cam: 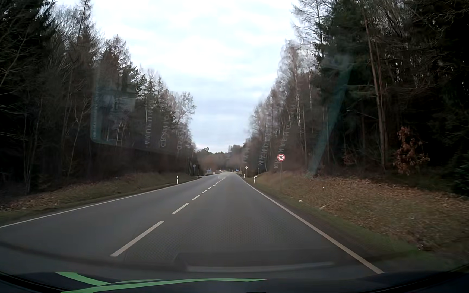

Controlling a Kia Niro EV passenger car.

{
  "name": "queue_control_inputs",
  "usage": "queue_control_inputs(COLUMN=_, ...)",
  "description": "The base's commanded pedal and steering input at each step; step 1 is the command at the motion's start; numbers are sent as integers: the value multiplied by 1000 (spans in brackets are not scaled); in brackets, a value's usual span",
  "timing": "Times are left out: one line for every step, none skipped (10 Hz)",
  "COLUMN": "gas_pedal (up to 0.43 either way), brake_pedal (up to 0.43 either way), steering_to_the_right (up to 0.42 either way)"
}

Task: Follow the waypoints while adhering to traffic rules and regulations

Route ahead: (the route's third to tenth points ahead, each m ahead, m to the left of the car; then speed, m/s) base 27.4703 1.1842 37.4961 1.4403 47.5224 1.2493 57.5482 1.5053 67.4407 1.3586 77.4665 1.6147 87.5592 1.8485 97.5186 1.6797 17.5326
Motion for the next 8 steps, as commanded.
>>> queue_control_inputs(gas_pedal=0, brake_pedal=0, steering_to_the_right=5)
queue_control_inputs(gas_pedal=0, brake_pedal=0, steering_to_the_right=5)
queue_control_inputs(gas_pedal=8, brake_pedal=0, steering_to_the_right=5)
queue_control_inputs(gas_pedal=47, brake_pedal=0, steering_to_the_right=5)
queue_control_inputs(gas_pedal=59, brake_pedal=0, steering_to_the_right=5)
queue_control_inputs(gas_pedal=59, brake_pedal=0, steering_to_the_right=5)
queue_control_inputs(gas_pedal=79, brake_pedal=0, steering_to_the_right=5)
queue_control_inputs(gas_pedal=87, brake_pedal=0, steering_to_the_right=5)
